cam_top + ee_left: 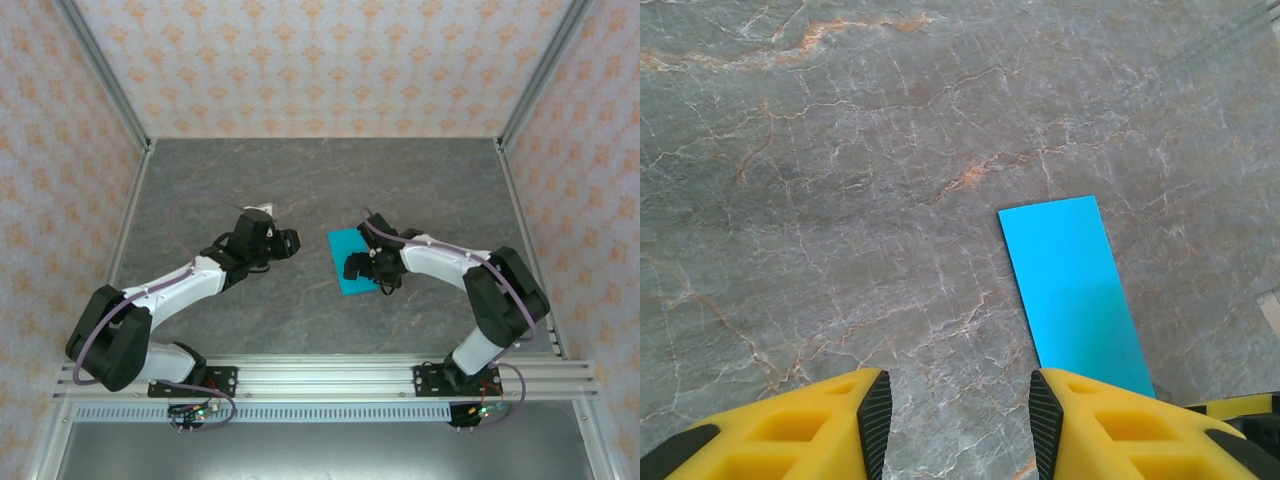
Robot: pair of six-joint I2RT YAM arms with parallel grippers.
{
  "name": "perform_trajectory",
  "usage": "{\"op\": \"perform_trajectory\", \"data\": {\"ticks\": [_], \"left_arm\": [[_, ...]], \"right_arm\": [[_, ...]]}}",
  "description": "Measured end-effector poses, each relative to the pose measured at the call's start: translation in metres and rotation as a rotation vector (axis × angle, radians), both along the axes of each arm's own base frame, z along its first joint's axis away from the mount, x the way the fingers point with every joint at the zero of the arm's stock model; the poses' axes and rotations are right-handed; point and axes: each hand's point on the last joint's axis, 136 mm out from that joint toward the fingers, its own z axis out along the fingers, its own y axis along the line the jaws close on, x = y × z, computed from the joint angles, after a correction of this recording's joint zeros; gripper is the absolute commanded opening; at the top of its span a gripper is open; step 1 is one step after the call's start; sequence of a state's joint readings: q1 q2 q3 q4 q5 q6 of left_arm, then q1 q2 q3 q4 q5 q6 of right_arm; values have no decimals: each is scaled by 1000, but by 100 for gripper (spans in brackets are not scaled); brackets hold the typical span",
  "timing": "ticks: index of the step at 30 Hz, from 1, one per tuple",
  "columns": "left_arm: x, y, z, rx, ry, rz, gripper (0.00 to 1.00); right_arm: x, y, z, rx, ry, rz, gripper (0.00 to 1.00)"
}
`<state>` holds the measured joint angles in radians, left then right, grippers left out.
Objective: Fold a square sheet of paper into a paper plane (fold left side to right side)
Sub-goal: First fold the square sheet of paper in half at the center of the table.
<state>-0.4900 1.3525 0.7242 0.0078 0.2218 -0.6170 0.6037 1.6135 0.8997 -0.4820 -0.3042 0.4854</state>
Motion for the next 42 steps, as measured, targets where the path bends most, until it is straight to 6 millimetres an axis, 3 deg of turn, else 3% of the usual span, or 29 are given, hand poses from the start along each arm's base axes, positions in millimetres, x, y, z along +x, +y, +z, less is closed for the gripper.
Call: {"op": "perform_trajectory", "data": {"ticks": [15,22,36,42], "left_arm": [[-2,5,4,29,-15,1,44],[-3,5,4,28,-12,-5,44],[-24,-3,9,-21,-28,-102,44],[-48,-25,23,-8,-99,-232,45]], "right_arm": [[-19,42,6,27,2,89,90],[-11,40,12,40,-7,73,92],[26,53,32,296,-61,70,89],[35,50,39,364,-60,70,84]]}}
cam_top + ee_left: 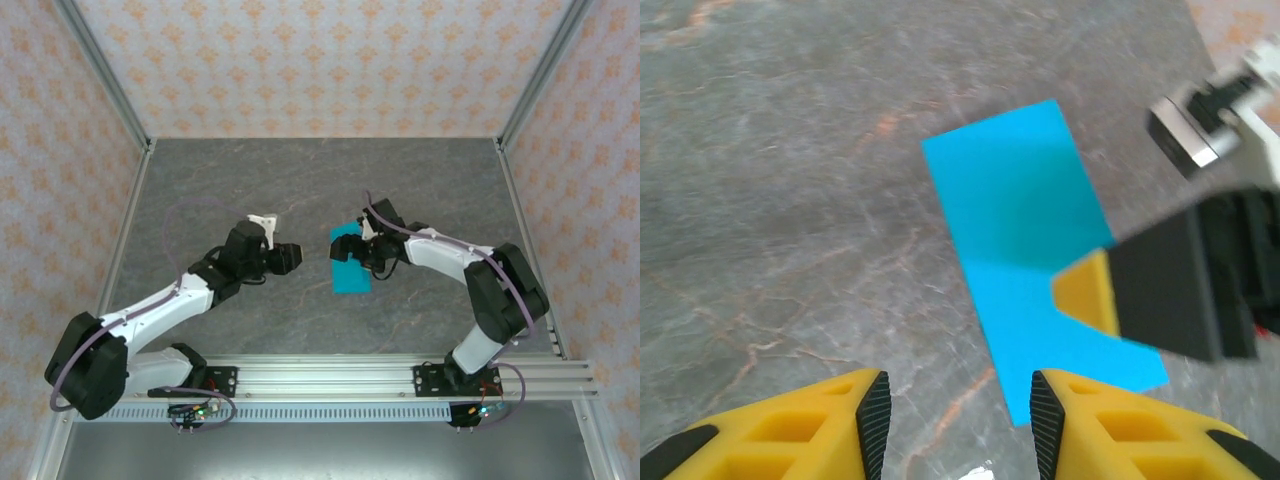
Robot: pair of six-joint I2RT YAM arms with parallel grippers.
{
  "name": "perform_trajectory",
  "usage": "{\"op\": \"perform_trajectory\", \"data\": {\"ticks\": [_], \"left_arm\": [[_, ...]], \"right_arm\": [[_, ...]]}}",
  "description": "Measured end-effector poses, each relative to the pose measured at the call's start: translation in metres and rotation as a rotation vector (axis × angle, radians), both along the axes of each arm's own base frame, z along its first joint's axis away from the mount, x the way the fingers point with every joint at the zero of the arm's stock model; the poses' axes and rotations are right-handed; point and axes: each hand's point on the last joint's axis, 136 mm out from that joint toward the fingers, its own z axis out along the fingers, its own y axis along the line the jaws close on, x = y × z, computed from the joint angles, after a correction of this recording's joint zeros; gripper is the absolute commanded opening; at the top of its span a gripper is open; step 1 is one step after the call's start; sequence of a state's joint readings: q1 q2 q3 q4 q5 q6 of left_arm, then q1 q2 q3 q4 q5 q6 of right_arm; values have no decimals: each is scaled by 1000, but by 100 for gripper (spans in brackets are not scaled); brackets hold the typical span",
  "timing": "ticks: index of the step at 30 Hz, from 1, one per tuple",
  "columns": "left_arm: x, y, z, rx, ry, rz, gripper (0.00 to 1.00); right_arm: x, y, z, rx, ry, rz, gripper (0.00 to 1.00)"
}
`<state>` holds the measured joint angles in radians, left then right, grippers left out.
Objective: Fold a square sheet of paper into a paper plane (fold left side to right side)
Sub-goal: First fold the square sheet of paper in half at the center of the table, then fold the triangle a second time at the center of the table.
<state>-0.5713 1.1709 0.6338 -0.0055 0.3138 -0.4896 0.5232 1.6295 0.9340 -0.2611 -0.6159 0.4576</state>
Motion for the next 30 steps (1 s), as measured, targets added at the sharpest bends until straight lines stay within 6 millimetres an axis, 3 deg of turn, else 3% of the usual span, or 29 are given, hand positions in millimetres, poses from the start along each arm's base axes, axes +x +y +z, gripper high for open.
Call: {"op": "perform_trajectory", "data": {"ticks": [7,14,25,30], "left_arm": [[-36,-40,8,28,-62,-185,50],[-70,-76,0,124,-110,-332,54],[-63,-151,-31,393,-122,-418,63],[-57,-174,-49,521,-116,-417,64]], "right_arm": [[5,-1,10,48,18,4,65],[24,-4,19,74,50,-51,58],[33,-2,14,74,110,-81,57],[32,-2,13,74,120,-84,57]]}}
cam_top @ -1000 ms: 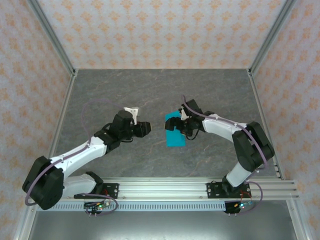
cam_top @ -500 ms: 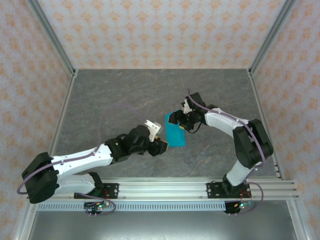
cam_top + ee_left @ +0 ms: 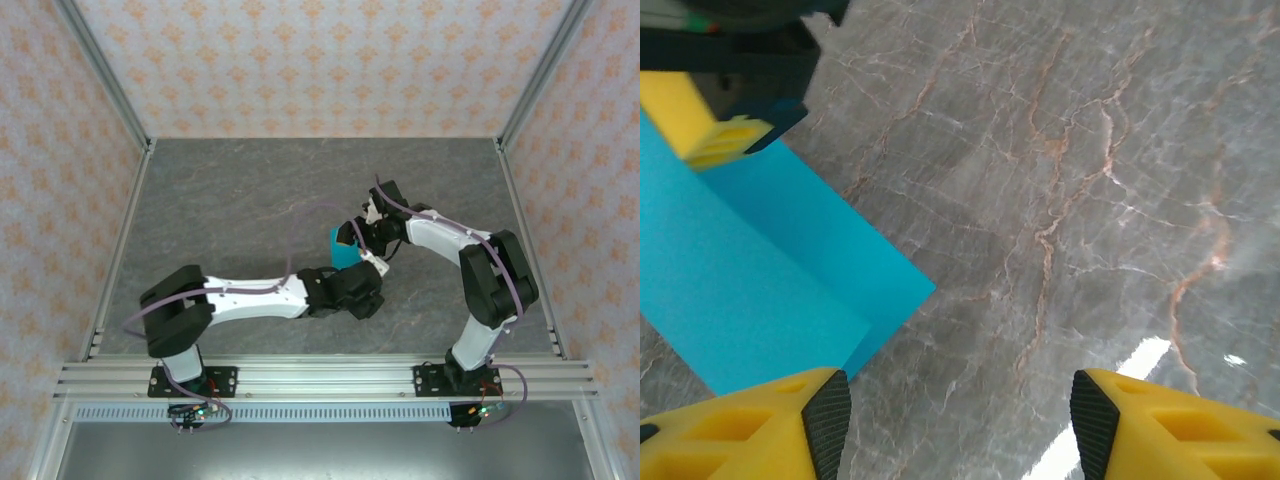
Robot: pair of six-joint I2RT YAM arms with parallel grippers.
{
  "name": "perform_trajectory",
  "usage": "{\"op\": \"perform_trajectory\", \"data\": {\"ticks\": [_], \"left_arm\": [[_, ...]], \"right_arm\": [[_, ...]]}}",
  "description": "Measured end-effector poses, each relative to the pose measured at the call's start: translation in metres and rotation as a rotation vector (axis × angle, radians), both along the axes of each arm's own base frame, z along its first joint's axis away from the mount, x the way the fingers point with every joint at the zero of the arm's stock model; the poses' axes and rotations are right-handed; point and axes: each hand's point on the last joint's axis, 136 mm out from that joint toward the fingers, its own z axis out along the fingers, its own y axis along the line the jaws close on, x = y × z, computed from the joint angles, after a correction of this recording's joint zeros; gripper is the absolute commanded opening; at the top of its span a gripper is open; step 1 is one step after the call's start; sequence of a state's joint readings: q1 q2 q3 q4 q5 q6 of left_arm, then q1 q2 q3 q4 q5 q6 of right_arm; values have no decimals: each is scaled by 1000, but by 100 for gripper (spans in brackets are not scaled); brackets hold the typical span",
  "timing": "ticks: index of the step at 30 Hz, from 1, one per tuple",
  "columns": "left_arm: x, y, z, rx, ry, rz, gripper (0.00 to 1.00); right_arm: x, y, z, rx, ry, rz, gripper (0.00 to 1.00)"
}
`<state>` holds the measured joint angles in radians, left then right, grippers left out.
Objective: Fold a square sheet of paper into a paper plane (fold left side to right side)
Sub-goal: Fold the triangle a second time at the center of the table.
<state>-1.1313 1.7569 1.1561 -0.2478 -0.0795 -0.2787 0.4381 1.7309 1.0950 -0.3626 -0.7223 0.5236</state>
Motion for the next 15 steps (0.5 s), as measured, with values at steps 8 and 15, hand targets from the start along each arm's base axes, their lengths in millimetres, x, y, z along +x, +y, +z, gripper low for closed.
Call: {"op": "perform_trajectory", "data": {"ticks": [8,15], "left_arm": [[18,13,-27,188,-36,87,62],[27,21,-35,255,-69,137,46]], "right_arm": [[-1,0,0,2,8,-2,56],[-1,0,0,3,11,-4,56]]}}
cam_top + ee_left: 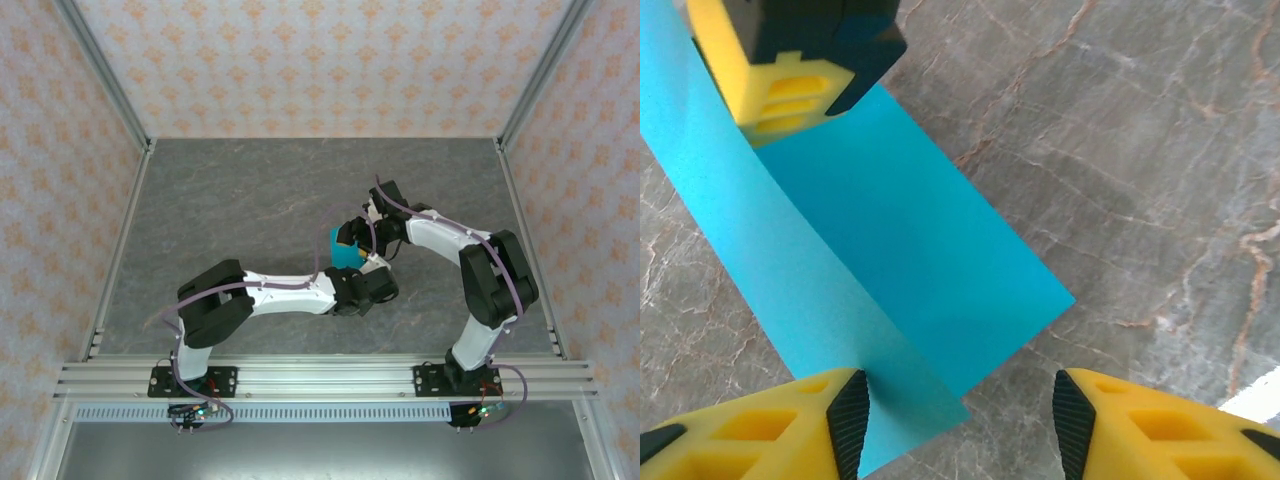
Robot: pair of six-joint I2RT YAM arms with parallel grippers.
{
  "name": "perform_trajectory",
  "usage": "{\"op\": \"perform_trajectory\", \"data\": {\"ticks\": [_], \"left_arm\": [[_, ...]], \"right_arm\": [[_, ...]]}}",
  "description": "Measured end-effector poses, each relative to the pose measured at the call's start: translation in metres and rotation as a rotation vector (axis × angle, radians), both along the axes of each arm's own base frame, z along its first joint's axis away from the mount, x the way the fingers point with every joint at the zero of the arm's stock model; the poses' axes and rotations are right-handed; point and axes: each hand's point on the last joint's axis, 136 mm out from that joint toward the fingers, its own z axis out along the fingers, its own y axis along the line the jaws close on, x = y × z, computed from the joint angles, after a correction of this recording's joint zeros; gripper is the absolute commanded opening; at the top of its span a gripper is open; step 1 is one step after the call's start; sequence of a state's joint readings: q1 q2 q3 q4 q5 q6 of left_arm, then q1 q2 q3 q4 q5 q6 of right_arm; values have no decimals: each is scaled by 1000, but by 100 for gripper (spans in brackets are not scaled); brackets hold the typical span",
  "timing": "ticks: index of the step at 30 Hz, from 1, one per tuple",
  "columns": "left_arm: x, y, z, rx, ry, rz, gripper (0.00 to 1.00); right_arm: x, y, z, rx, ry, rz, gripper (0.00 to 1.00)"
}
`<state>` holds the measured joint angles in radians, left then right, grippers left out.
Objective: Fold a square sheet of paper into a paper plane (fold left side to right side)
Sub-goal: Fold the triangle a second time at the center of the table.
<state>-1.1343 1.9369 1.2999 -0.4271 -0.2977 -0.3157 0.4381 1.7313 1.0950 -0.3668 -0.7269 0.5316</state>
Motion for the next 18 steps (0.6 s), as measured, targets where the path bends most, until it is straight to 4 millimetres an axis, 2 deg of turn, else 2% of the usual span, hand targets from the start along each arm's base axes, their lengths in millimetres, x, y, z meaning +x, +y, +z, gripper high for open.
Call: {"op": "perform_trajectory", "data": {"ticks": [3,7,12,18], "left_arm": [[1,2,0,9,-8,3,31],[3,3,2,16,-22,10,19],[4,4,2,17,-26,13,12],[4,4,2,17,-26,14,9]], "right_arm": [[0,0,-2,-2,4,0,56],[-1,0,-5,-7,12,0,56],[0,-2,-6,-15,12,-3,58],[4,-5,-3,-28,2,-10,64]]}}
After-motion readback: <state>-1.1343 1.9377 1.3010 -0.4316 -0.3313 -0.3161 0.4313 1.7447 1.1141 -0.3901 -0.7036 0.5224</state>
